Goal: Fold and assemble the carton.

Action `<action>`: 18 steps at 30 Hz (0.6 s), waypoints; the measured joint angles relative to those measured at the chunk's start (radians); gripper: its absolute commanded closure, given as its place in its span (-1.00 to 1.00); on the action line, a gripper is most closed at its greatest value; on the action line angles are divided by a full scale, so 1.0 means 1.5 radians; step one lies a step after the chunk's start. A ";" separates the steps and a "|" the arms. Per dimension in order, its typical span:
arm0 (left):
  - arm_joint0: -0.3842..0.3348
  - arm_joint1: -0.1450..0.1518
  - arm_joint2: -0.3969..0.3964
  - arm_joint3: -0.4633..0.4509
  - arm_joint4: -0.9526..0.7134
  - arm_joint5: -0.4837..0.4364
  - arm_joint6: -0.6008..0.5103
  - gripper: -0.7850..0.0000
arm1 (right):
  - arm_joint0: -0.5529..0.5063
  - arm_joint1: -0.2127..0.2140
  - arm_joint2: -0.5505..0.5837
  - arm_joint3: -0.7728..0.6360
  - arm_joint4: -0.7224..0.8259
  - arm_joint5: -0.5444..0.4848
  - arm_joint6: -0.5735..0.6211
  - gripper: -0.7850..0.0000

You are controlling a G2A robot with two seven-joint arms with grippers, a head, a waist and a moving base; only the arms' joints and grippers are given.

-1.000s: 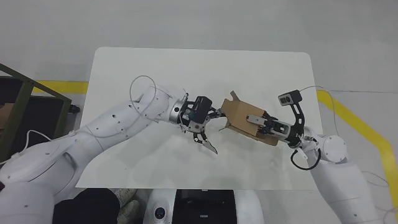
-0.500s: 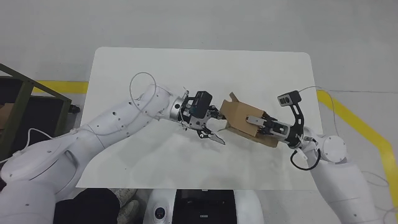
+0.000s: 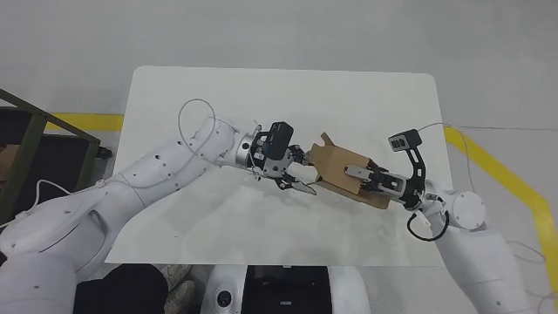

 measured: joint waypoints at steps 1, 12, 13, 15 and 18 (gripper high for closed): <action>-0.001 0.000 0.001 0.000 -0.002 0.000 0.000 0.07 | 0.000 0.000 0.000 0.000 0.001 0.000 0.000 1.00; -0.008 0.004 0.009 0.007 -0.021 0.000 0.000 0.02 | -0.004 0.001 0.002 -0.006 0.002 -0.003 0.006 1.00; -0.008 0.004 0.009 0.007 -0.022 0.000 0.000 0.02 | -0.005 0.002 0.002 -0.006 0.002 -0.004 0.007 1.00; -0.009 0.005 0.009 0.008 -0.025 0.000 0.000 0.02 | -0.006 0.002 0.003 -0.007 0.002 -0.004 0.008 1.00; -0.010 0.006 0.010 0.008 -0.029 0.000 0.000 0.02 | -0.007 0.002 0.003 -0.009 0.001 -0.004 0.007 1.00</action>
